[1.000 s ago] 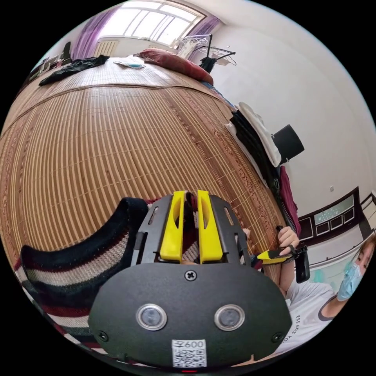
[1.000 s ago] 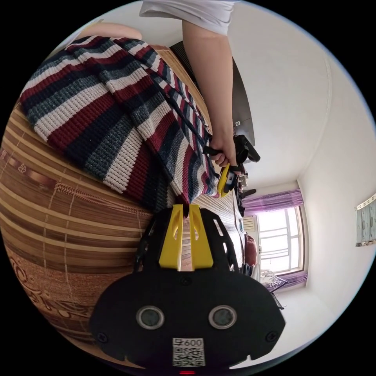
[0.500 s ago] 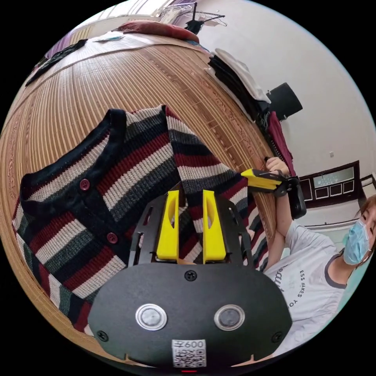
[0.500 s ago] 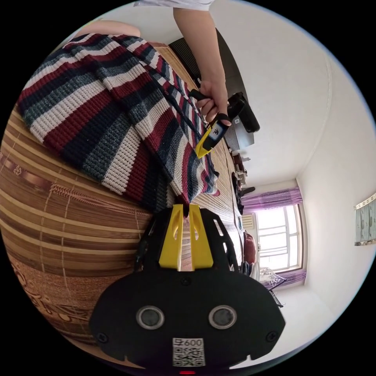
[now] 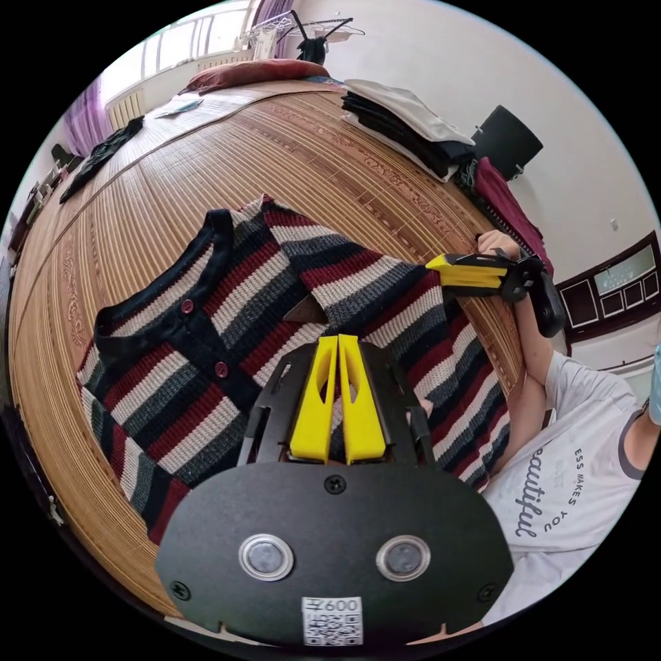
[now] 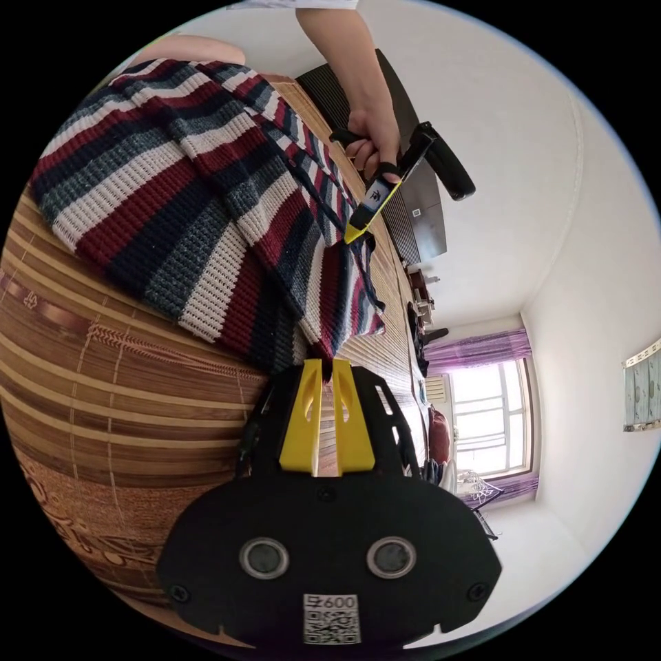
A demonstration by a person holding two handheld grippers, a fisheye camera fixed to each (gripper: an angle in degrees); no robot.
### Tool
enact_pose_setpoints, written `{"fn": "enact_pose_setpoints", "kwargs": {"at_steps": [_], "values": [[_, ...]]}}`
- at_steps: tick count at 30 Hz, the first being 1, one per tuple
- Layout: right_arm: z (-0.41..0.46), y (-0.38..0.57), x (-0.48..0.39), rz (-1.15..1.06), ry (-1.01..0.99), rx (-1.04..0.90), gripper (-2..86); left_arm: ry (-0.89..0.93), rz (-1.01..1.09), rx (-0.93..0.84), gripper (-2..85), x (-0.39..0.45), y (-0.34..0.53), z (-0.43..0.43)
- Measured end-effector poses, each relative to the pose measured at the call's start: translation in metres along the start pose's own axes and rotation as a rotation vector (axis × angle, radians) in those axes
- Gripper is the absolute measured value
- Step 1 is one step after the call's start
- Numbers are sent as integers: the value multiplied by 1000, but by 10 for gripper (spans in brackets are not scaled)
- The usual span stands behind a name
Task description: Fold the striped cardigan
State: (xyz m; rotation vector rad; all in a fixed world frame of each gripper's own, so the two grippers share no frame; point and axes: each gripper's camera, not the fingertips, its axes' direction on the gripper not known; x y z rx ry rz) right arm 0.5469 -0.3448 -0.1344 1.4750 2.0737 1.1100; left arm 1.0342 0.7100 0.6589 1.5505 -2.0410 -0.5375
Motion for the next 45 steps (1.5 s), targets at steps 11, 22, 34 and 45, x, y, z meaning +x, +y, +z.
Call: {"fn": "enact_pose_setpoints", "kwargs": {"at_steps": [11,22,34,45], "values": [[6,3,0,-3,5,-4,-9,43,-91,103,125,-31,-40,-6],[10,4,-2,-1,17,-9,-9,-1,134,-235,128,-17,-71,9],[11,1,-9,-2,20,-10,-9,166,-91,86,94,-69,-93,-8],[8,-6,-21,-1,19,-10,-9,43,-72,33,26,-49,-77,22]]}}
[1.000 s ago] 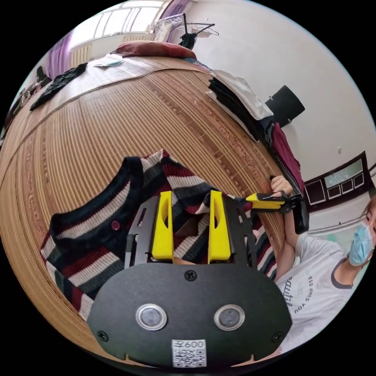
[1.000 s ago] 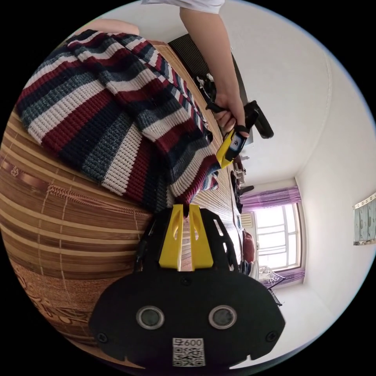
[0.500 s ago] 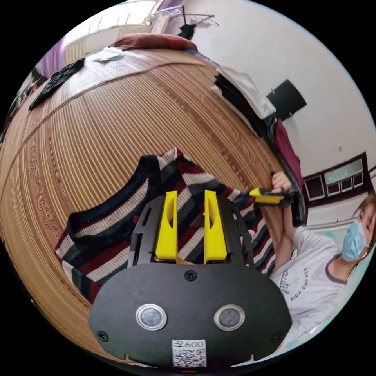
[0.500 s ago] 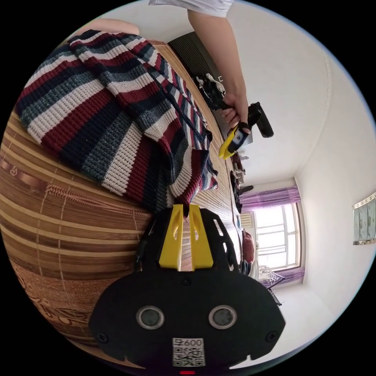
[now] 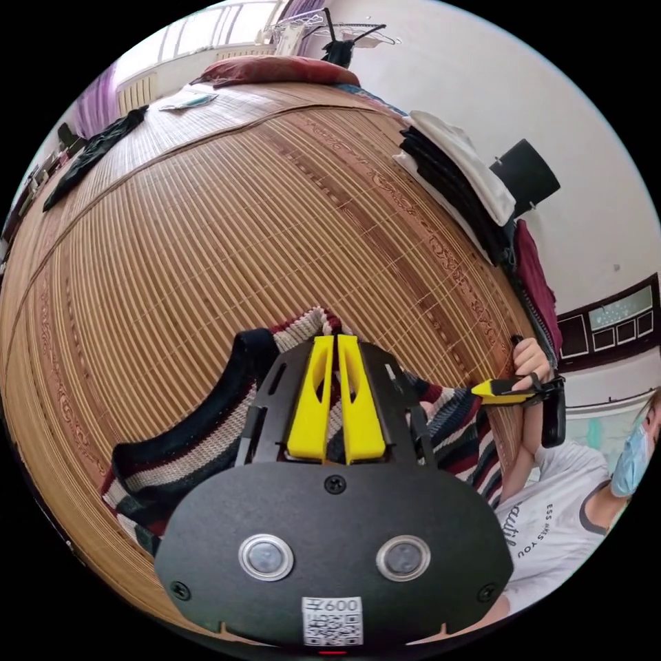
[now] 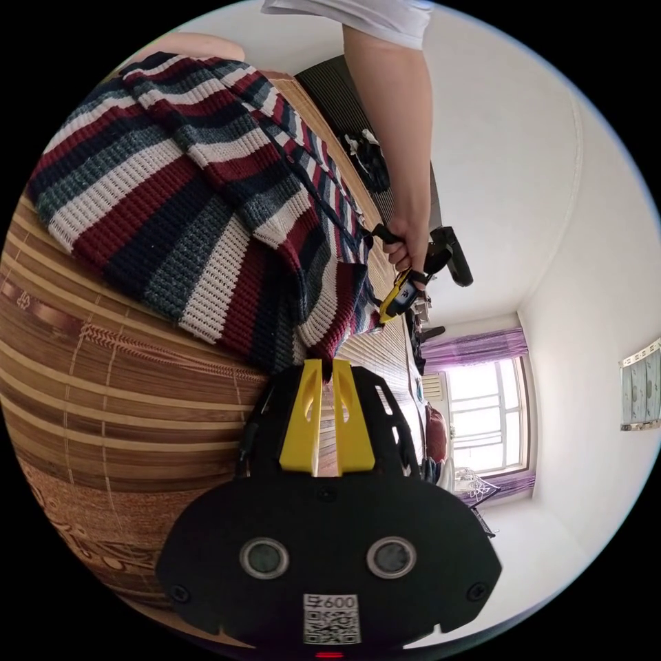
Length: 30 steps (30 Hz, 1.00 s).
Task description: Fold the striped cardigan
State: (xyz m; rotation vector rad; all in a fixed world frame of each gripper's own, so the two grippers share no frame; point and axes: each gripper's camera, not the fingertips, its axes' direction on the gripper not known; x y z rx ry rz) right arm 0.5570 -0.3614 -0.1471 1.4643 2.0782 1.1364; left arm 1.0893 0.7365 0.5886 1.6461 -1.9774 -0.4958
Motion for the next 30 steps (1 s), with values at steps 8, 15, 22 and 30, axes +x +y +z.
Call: {"fn": "enact_pose_setpoints", "kwargs": {"at_steps": [8,15,22,30], "values": [[-4,-7,-13,0,1,-2,-8,-44,-39,49,17,6,17,0],[-9,-13,-28,-2,5,-1,-9,8,-128,73,52,10,49,34],[-16,-20,-46,-5,7,1,-8,228,-311,233,144,-23,160,-31],[-25,-28,-69,-1,5,-2,-9,70,-153,125,147,153,492,-57]]}}
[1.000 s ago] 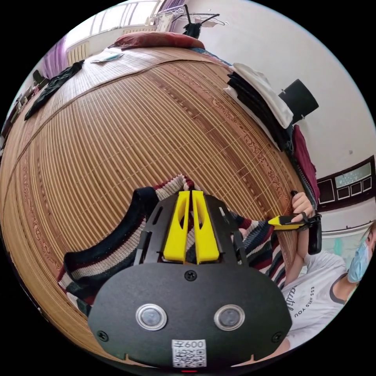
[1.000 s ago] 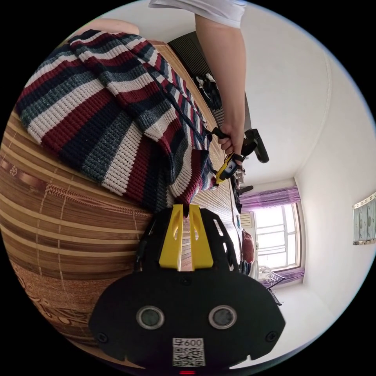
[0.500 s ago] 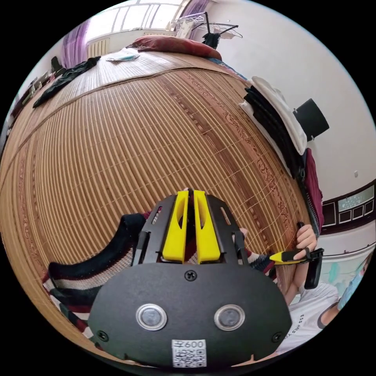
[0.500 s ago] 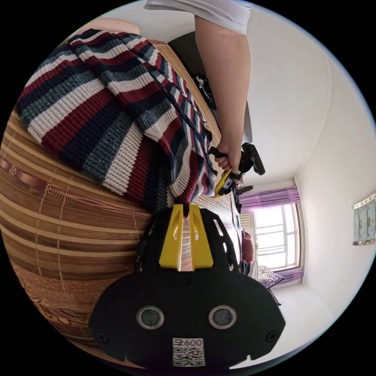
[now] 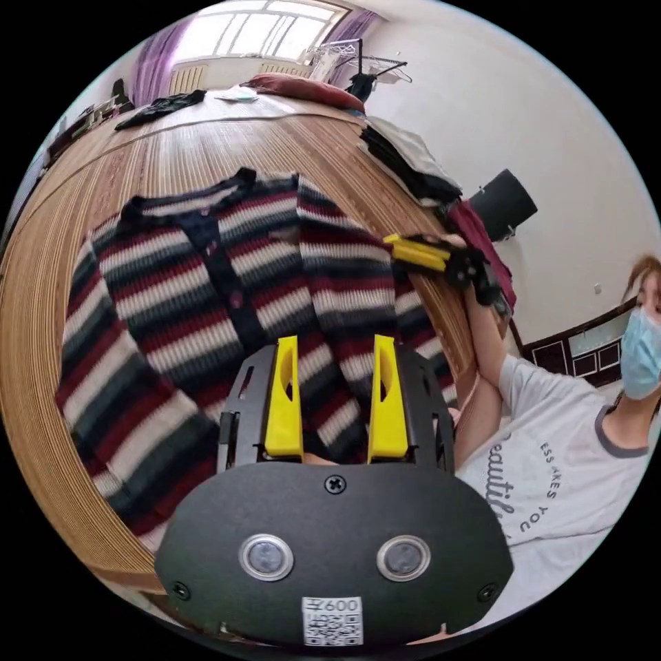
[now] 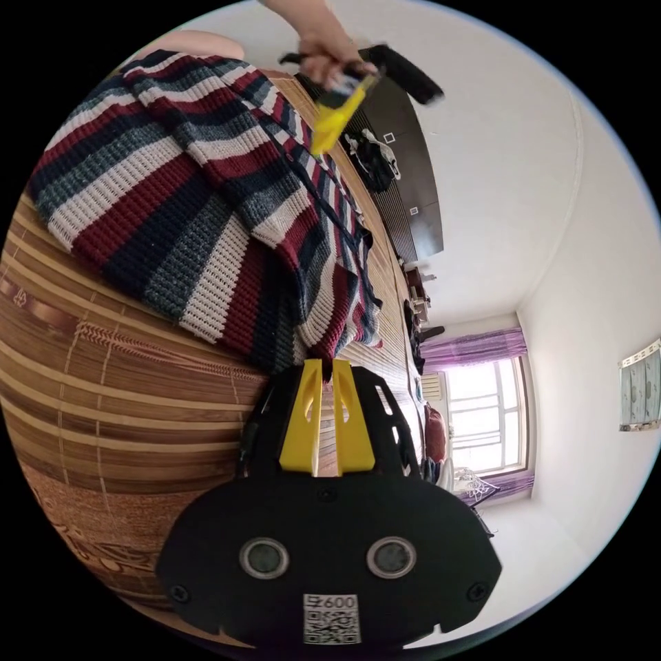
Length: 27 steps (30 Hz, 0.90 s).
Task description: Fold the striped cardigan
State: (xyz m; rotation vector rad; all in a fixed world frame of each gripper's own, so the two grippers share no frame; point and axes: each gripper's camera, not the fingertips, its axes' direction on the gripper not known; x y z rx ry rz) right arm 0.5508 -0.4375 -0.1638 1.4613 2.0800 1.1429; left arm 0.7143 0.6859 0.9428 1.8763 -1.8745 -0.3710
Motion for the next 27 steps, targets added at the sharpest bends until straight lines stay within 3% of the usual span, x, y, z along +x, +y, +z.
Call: {"fn": "enact_pose_setpoints", "kwargs": {"at_steps": [7,11,15,18,20,21,23,27], "values": [[-7,-15,-40,-25,134,-22,-8,253,-262,155,140,38,246,-17],[-32,-19,-53,-167,140,-61,-6,301,-288,188,136,42,303,-26],[-66,-17,-39,-89,138,-112,-5,253,-222,228,133,66,341,-44],[-99,-16,-26,124,136,-182,-1,188,-117,200,131,95,359,-48],[-160,-31,-18,459,55,-53,13,63,14,153,132,124,369,-47],[-177,-37,-20,522,-7,1,33,-53,118,122,135,146,377,-43],[-237,-67,-44,719,-266,206,88,-156,285,100,140,177,391,-34],[-295,-138,-130,815,-417,314,100,-181,390,153,129,215,418,-27]]}}
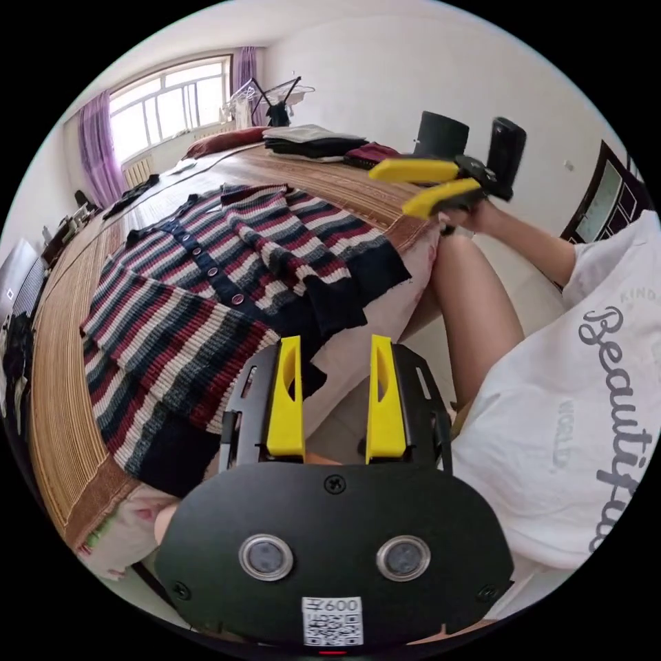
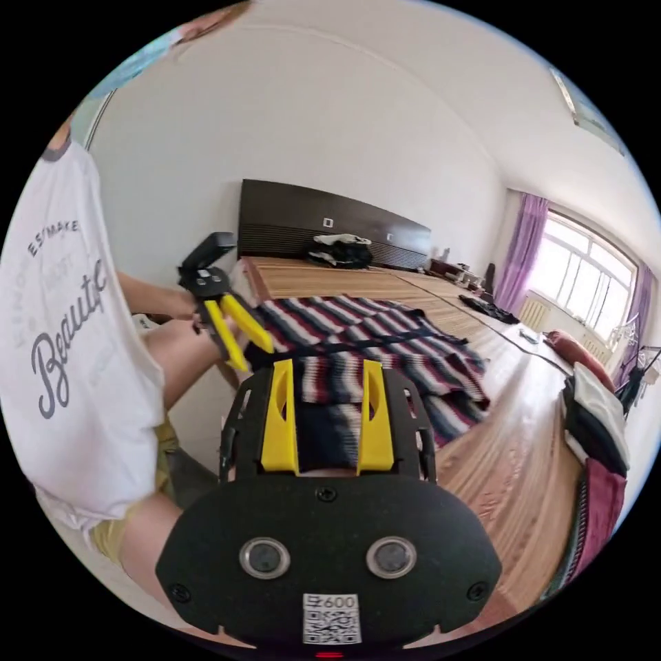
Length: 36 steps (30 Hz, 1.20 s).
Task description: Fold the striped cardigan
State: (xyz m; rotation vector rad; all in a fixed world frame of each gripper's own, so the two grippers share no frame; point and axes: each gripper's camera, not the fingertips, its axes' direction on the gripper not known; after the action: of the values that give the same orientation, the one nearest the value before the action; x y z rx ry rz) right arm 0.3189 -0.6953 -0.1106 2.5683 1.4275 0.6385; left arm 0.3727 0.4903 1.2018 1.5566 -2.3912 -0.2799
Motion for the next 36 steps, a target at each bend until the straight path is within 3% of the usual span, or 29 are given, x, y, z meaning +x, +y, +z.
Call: {"fn": "enact_pose_setpoints", "kwargs": {"at_steps": [5,10,14,21,25,36], "values": [[91,12,-139,-208,229,-353,89,-149,101,-21,120,43,14,8],[124,2,-167,-215,410,-399,60,-135,111,40,100,79,34,-4],[130,1,-169,-236,380,-449,3,-112,74,65,107,93,46,-17],[85,-6,-147,-3,271,-340,-8,-225,94,91,122,137,64,-38],[65,-4,-138,90,261,-281,-8,-179,68,90,124,152,60,-37],[63,9,-160,106,268,-280,-8,-262,14,78,107,208,58,-32]]}}
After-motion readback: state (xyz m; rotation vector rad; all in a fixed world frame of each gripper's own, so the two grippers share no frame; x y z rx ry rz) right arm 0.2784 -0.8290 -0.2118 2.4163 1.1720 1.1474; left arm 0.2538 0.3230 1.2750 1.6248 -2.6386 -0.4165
